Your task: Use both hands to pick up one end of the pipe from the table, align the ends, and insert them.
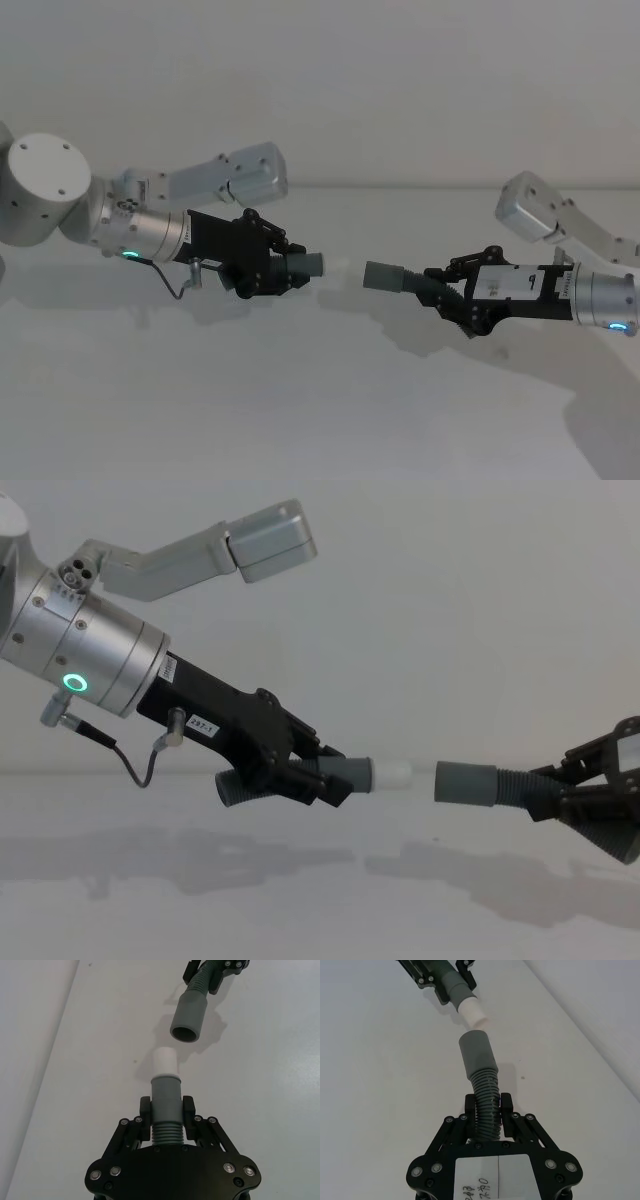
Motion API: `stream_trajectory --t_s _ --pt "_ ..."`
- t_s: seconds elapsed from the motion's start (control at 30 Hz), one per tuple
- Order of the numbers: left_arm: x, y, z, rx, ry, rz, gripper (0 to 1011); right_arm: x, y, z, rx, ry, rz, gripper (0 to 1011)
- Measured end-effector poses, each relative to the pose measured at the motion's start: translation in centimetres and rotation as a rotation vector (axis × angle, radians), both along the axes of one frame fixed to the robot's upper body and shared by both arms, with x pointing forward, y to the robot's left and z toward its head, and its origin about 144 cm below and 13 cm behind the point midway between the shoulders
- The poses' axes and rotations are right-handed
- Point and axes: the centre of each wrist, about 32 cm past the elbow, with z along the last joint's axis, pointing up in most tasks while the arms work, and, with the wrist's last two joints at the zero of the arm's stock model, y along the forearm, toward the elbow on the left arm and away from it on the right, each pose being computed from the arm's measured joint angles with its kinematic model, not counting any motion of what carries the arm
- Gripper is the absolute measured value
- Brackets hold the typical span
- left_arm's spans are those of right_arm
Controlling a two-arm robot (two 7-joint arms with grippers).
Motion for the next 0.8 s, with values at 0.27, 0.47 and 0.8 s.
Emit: stream_trajectory --t_s 0.27,0.47,0.8 --pt "0.01 -0.12 -0.03 -0.002 0.001 -0.011 365 0.16 0.15 0.05 0.001 0.005 0.003 283" --pt "0.00 -0.26 -0.05 -0.003 0.000 -0.018 365 0.25 0.23 0.05 0.003 0.007 0.008 283" --pt "0.06 -0.50 -0.16 -0.004 0.001 -0.026 365 0.38 0.32 0.00 0.005 0.011 0.012 283"
